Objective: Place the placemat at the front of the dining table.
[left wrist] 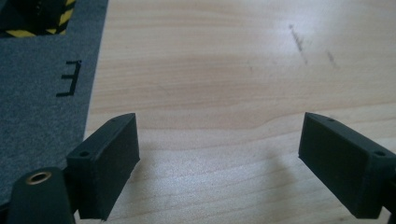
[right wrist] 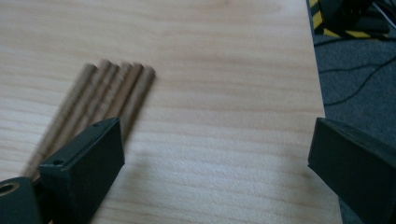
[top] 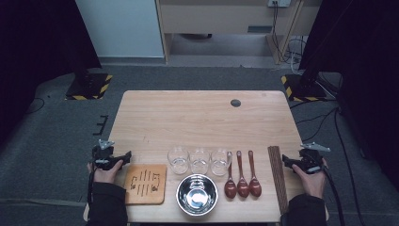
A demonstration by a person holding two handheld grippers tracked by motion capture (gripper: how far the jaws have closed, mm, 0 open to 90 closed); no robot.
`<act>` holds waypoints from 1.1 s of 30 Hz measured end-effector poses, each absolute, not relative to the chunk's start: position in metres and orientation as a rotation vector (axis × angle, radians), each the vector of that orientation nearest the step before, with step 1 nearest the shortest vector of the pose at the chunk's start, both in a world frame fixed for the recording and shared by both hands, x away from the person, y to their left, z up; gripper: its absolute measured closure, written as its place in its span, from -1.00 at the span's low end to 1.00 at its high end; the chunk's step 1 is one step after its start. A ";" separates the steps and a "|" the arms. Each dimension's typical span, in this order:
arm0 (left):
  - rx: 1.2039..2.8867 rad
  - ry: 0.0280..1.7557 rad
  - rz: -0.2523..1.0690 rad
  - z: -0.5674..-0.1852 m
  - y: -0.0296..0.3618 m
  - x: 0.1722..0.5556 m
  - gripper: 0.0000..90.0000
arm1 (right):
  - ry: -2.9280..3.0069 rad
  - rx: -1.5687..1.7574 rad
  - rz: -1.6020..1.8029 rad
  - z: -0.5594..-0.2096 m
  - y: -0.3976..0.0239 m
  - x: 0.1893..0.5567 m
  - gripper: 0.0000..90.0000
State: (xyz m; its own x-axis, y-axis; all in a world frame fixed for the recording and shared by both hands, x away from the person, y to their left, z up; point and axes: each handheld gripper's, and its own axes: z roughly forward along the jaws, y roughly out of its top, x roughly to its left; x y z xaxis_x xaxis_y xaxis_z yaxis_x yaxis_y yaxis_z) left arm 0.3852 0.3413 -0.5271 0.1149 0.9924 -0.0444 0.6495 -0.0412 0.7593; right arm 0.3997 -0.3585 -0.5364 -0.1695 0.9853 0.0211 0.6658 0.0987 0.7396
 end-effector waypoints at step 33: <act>1.655 1.352 0.652 -0.491 0.315 0.348 -0.66 | 1.776 1.418 1.099 -0.469 -0.323 0.377 -0.90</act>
State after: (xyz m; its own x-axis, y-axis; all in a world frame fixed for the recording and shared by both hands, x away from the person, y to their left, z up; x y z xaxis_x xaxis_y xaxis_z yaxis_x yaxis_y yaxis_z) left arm 0.3481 0.3154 -0.4907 0.2709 0.9541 -0.1275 0.4939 -0.0241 0.8692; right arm 0.3774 -0.3234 -0.4688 -0.2428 0.9694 0.0372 0.4655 0.0828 0.8812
